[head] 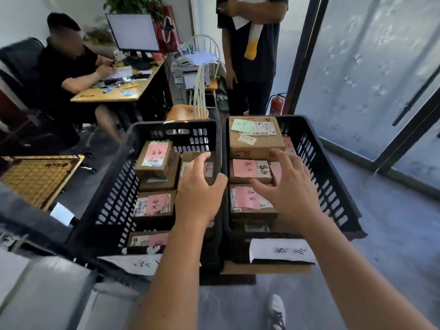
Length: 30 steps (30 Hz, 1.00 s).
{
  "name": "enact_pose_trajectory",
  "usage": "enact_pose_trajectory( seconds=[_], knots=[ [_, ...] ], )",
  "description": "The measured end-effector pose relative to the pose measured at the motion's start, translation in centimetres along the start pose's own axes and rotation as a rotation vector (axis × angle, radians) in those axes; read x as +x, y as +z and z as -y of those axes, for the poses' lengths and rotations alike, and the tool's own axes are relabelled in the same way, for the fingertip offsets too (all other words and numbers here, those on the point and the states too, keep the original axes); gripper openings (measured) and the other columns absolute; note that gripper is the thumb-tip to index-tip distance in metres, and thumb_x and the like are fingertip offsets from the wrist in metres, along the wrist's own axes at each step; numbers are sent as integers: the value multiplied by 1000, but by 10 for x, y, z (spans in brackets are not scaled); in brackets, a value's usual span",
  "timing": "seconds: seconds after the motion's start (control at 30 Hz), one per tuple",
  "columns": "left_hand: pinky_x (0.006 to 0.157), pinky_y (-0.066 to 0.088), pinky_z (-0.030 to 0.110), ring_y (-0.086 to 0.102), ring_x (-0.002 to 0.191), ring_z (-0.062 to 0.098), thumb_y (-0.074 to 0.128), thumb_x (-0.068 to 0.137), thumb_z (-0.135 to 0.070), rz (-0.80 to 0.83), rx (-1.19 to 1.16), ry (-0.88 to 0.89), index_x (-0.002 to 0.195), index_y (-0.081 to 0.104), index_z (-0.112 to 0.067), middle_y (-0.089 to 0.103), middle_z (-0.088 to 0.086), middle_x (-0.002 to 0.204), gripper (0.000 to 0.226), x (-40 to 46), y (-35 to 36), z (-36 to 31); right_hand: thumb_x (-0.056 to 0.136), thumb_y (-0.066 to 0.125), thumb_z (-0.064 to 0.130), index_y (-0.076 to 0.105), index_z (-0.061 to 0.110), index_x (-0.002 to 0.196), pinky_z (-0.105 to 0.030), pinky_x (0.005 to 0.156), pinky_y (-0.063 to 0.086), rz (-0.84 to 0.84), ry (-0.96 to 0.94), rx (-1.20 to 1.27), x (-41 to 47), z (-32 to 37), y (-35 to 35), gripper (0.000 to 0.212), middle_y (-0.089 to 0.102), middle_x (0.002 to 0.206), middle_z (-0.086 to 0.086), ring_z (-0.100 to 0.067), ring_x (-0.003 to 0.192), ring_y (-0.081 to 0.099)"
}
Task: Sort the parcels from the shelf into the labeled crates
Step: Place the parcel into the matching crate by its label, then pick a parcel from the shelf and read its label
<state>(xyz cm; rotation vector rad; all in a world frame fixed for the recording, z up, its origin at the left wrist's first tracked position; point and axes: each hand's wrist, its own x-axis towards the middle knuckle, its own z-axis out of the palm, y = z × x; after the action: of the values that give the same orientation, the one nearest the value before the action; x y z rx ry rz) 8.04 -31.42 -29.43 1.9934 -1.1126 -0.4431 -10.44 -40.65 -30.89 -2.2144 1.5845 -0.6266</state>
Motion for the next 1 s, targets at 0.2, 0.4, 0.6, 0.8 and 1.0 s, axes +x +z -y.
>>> enact_pose_trajectory(
  seconds=[0.2, 0.4, 0.6, 0.8, 1.0],
  knots=[
    [106, 45, 40, 44, 142, 12, 57, 99, -44, -101, 8, -60, 154, 37, -49, 39, -16, 161, 59, -61, -37, 14, 77, 63, 75, 26, 42, 154, -51, 113, 40, 53, -143, 45, -36, 37, 4, 91, 39, 154, -2, -30, 143, 38],
    [116, 46, 45, 45, 144, 14, 58, 98, -49, -354, 87, -199, 154, 38, -46, 43, -14, 160, 60, -135, -72, 23, 78, 65, 75, 25, 46, 153, -52, 102, 49, 177, -393, 170, -66, 69, 12, 90, 39, 150, 3, -27, 140, 39],
    [118, 45, 48, 47, 143, 15, 62, 99, -44, -591, 153, -426, 154, 43, -42, 48, -10, 157, 58, -252, -84, 16, 78, 66, 74, 26, 43, 153, -54, 108, 44, 364, -624, 243, -142, 95, 11, 90, 38, 153, 0, -31, 143, 36],
    [115, 43, 40, 46, 144, 16, 60, 96, -47, -789, 193, -611, 153, 42, -46, 45, -14, 158, 60, -408, -101, 19, 80, 69, 71, 30, 38, 154, -52, 102, 46, 598, -913, 338, -257, 131, 2, 90, 41, 150, -3, -32, 139, 40],
    [110, 45, 42, 49, 141, 18, 60, 99, -44, -1084, 256, -747, 151, 40, -49, 45, -13, 160, 56, -559, -147, 6, 79, 65, 69, 32, 42, 151, -51, 102, 47, 721, -1184, 477, -401, 183, -31, 84, 39, 149, 1, -29, 135, 41]
  ],
)
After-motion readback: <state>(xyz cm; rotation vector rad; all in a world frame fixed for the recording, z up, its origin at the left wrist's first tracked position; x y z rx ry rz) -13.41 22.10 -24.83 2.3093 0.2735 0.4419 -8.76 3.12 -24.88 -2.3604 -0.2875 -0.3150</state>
